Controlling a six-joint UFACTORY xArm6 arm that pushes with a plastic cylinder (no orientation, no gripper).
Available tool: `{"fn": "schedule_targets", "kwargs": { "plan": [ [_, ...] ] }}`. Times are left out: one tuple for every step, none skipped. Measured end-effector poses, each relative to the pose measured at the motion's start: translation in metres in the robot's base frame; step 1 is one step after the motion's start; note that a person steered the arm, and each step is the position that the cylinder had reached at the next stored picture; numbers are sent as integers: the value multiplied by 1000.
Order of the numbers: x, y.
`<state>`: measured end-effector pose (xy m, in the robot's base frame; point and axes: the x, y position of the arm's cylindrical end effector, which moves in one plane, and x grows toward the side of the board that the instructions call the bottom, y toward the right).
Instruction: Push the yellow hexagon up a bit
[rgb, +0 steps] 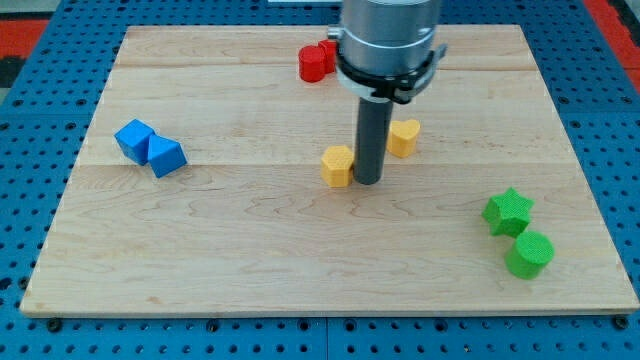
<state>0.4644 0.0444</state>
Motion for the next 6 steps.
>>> {"fn": "schedule_targets", "kwargs": {
  "plan": [
    [4,25],
    [21,23],
    [25,3],
    [-20,-4],
    [-40,-21],
    [9,-16]
  ]
}}
